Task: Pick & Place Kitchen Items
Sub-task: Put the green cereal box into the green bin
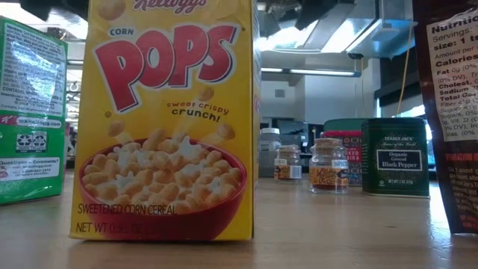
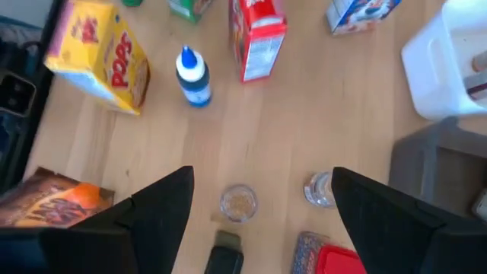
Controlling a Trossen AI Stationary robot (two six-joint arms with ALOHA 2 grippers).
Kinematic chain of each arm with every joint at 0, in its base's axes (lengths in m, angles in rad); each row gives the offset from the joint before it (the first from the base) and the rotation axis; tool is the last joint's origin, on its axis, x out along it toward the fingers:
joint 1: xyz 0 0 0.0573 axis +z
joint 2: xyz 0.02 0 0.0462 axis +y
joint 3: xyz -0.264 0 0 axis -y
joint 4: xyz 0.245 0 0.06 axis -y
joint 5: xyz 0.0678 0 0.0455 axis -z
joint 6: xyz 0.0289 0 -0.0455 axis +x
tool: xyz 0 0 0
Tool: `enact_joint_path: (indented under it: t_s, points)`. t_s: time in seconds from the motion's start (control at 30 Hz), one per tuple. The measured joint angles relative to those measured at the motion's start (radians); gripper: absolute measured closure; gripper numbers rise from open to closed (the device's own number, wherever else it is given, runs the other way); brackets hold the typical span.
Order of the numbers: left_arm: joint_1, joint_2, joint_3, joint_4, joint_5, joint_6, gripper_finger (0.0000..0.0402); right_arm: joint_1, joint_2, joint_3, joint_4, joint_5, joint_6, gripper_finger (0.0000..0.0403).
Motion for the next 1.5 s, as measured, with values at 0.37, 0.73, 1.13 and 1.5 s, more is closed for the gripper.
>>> enact_joint_path:
  t_s: [0.37, 0.73, 1.13, 1.5]
  points:
    - [-0.273, 0.116, 0.088, 0.006, -0.503, 0.019, 0.0166, 0.067, 0.001, -0.084, 0.002, -0.004, -0.008, 0.0088]
    - [-0.346, 0.176, 0.116, 0.005, -0.636, 0.019, 0.0166, 0.101, 0.001, -0.103, 0.001, -0.003, -0.029, 0.0089]
    - [-0.351, 0.176, 0.116, 0.006, -0.636, -0.007, 0.0166, 0.139, 0.001, -0.103, -0.047, 0.071, -0.011, 0.0089]
    - [-0.351, 0.176, 0.116, 0.005, -0.636, -0.007, 0.0166, 0.199, 0.001, -0.103, 0.126, 0.040, -0.167, 0.0089]
